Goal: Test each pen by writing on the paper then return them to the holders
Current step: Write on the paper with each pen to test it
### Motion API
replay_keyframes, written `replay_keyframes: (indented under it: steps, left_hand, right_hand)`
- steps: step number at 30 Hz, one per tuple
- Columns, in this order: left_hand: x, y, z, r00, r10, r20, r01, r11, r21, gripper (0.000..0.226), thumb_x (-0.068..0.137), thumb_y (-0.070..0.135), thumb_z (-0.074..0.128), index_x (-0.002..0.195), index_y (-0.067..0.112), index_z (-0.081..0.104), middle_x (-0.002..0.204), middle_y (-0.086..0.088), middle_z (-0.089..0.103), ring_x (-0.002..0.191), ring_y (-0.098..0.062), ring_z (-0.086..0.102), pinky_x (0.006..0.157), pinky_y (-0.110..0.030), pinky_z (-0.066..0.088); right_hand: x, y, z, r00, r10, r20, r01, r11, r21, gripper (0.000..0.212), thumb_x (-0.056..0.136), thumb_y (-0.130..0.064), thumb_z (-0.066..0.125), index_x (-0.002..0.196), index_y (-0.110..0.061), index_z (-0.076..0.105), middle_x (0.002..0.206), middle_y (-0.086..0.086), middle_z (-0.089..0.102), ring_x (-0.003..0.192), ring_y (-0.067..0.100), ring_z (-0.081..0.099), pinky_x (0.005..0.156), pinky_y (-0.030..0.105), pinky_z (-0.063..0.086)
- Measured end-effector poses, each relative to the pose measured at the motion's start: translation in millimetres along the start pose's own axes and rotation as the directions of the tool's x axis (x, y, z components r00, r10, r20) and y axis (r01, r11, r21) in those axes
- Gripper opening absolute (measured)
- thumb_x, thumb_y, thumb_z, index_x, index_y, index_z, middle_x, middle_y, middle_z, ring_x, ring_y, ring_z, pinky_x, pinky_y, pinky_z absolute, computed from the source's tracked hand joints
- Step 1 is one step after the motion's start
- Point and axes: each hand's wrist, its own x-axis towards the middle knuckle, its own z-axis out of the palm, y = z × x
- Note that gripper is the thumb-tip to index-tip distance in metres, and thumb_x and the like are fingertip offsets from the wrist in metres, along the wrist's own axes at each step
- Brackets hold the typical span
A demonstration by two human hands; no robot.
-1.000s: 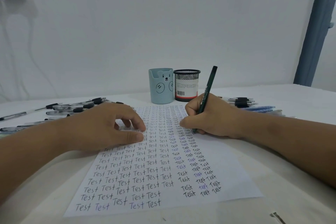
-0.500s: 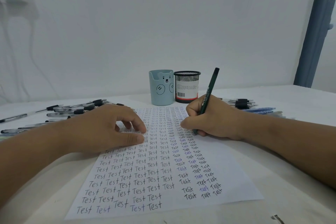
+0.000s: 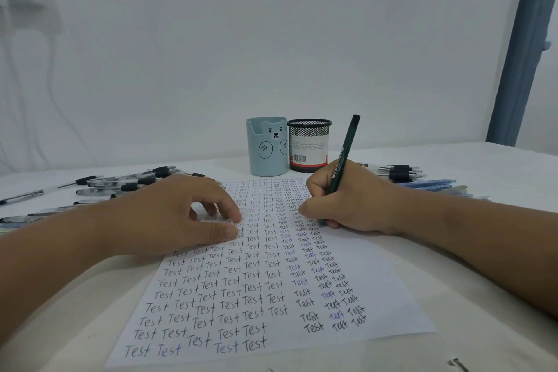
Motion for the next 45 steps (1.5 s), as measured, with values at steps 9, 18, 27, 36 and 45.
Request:
replay_keyframes:
  steps: [9, 18, 27, 36, 45]
  left_hand:
    - [-0.5, 0.6, 0.2, 1.000, 0.011, -0.009, -0.011, 1.000, -0.006, 0.033, 0.069, 0.067, 0.067, 0.099, 0.052, 0.071, 0.107, 0.026, 0.067, 0.106, 0.002, 0.061, 0.088, -0.026, 0.053]
    - [-3.2, 6.9, -0.9, 0.992, 0.026, -0.121, -0.020, 0.999, 0.051, 0.025, 0.075, 0.062, 0.065, 0.093, 0.045, 0.073, 0.104, 0.029, 0.067, 0.104, 0.003, 0.059, 0.083, -0.028, 0.051]
    - [7.5, 51.7, -6.2, 0.929, -0.054, -0.365, -0.088, 0.928, -0.361, 0.048, 0.074, 0.046, 0.072, 0.121, 0.045, 0.061, 0.093, 0.008, 0.075, 0.079, -0.008, 0.071, 0.072, -0.026, 0.055]
    - [17.8, 59.8, 17.3, 0.859, -0.259, -0.441, -0.043, 0.822, -0.567, 0.012, 0.088, 0.012, 0.075, 0.093, 0.021, 0.079, 0.076, -0.005, 0.076, 0.067, -0.017, 0.071, 0.062, -0.022, 0.055]
    - [18.3, 94.7, -11.6, 0.857, -0.315, -0.407, -0.109, 0.662, -0.742, 0.008, 0.085, 0.004, 0.075, 0.092, 0.007, 0.077, 0.086, -0.011, 0.077, 0.077, -0.022, 0.072, 0.074, -0.028, 0.059]
  right_hand:
    - [2.3, 3.5, -1.2, 1.000, 0.009, -0.021, -0.007, 0.998, 0.065, 0.040, 0.086, -0.011, 0.071, 0.053, -0.010, 0.049, 0.046, 0.007, 0.052, 0.053, 0.018, 0.052, 0.064, 0.027, 0.050]
    - [4.5, 0.2, -13.7, 0.996, -0.081, -0.030, 0.086, 0.956, 0.280, 0.007, 0.087, -0.010, 0.076, 0.086, -0.004, 0.072, 0.071, 0.012, 0.066, 0.058, 0.020, 0.054, 0.053, 0.029, 0.046]
    - [6.1, -3.5, -16.4, 0.986, -0.082, -0.144, 0.033, 0.949, -0.312, 0.031, 0.098, -0.053, 0.051, 0.085, -0.025, 0.049, 0.066, -0.010, 0.054, 0.057, 0.005, 0.046, 0.056, 0.023, 0.036]
    - [4.9, -2.2, -11.5, 0.997, -0.051, -0.063, 0.034, 0.969, -0.243, 0.022, 0.088, -0.053, 0.068, 0.089, -0.037, 0.054, 0.073, -0.008, 0.068, 0.066, 0.010, 0.061, 0.062, 0.029, 0.049]
    - [-22.5, -34.0, -81.3, 0.977, -0.058, -0.206, 0.141, 0.898, 0.416, 0.008, 0.090, 0.002, 0.067, 0.097, 0.002, 0.072, 0.073, 0.012, 0.070, 0.062, 0.021, 0.059, 0.062, 0.030, 0.047]
